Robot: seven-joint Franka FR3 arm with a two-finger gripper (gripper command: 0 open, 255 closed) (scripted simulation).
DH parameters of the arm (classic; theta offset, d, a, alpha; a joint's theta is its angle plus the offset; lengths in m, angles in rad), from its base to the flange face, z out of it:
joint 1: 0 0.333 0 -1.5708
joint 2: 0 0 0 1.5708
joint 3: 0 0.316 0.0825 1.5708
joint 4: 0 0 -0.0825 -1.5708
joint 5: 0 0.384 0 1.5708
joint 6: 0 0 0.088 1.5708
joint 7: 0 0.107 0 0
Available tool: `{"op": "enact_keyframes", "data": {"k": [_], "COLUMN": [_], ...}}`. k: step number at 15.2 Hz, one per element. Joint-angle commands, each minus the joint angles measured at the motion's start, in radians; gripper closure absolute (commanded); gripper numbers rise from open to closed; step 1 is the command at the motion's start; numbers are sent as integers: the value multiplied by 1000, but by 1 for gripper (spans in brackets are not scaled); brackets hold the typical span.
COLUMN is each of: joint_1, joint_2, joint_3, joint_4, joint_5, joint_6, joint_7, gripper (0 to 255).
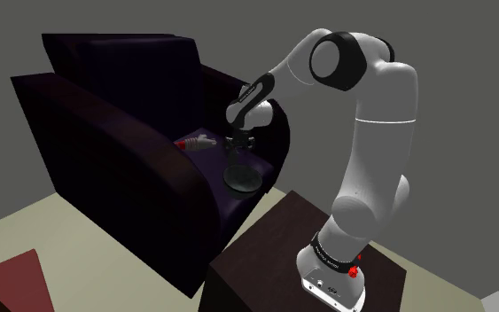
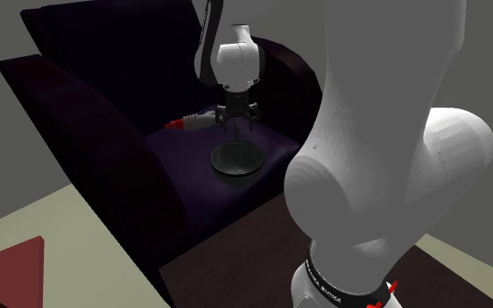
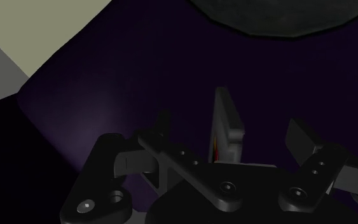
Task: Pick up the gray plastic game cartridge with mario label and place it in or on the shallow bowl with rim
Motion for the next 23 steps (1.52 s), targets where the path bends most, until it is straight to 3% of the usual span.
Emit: {"op": "enact_keyframes", "data": {"k": [1, 7, 8, 19, 20, 23], "joint_1": [1, 1, 1, 1, 1, 7], "joint_2": [6, 6, 6, 1, 1, 2], "joint_3": [2, 2, 2, 1, 1, -55], "joint_4": [-4, -4, -4, -4, -4, 50], "joint_5": [1, 1, 1, 0, 0, 27], "joint_6": [10, 10, 10, 5, 5, -26], "joint_7": [1, 1, 1, 2, 2, 160], "gripper": [0, 0, 255, 255, 0, 0]}}
